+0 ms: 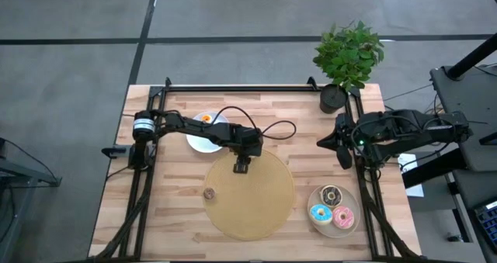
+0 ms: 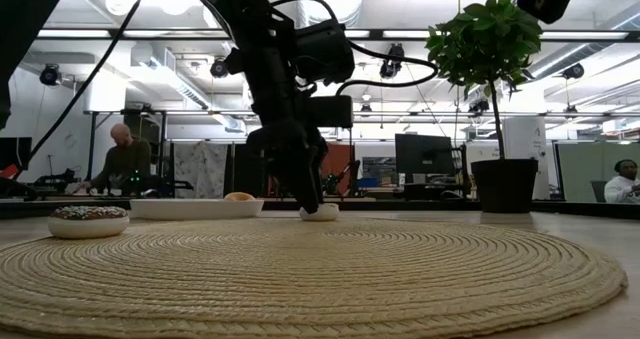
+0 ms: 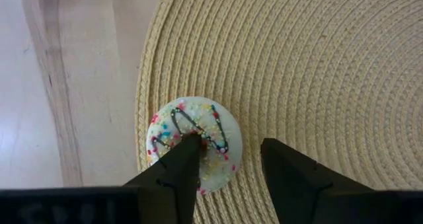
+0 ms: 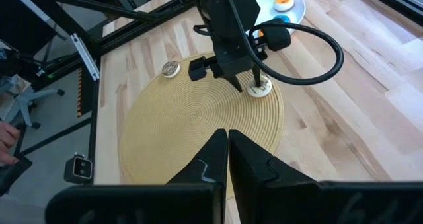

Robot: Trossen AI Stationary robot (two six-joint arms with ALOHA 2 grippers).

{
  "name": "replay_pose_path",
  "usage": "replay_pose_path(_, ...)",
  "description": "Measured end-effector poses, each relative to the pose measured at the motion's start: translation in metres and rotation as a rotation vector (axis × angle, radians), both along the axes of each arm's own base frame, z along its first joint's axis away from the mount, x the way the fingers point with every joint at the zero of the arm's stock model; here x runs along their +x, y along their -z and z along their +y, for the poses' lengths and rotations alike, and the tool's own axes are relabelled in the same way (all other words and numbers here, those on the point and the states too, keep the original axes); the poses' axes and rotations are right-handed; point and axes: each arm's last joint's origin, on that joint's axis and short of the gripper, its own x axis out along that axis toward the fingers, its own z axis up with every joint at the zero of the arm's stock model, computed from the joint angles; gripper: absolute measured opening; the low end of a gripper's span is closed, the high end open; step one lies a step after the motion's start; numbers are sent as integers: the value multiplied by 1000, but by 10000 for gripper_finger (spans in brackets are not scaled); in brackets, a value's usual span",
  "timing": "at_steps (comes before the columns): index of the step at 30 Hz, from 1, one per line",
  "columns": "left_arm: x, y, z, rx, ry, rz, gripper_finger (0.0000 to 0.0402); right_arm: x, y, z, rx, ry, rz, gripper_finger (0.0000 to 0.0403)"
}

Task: Pick & Place donuts
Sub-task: Put the small white donut into the white plate

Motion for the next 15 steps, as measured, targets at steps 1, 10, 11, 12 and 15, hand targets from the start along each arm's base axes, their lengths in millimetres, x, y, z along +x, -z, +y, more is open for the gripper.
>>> replay_pose_path(1,0,0,0,4,-1,0,134,0,0,0,0,0,1,9)
replay_pose_path(10,0,0,2,61,-17,9,134,1,2,0,-1,0,8,9)
replay_pose_path(11,0,0,2,64,-18,9,134,1,2,0,-1,0,8,9)
replay_pose_path(12,-1,0,2,70,-20,9,134,1,2,0,-1,0,8,9)
replay_pose_path(15,-1,0,2,76,-23,10,133,1,2,0,-1,0,8,9)
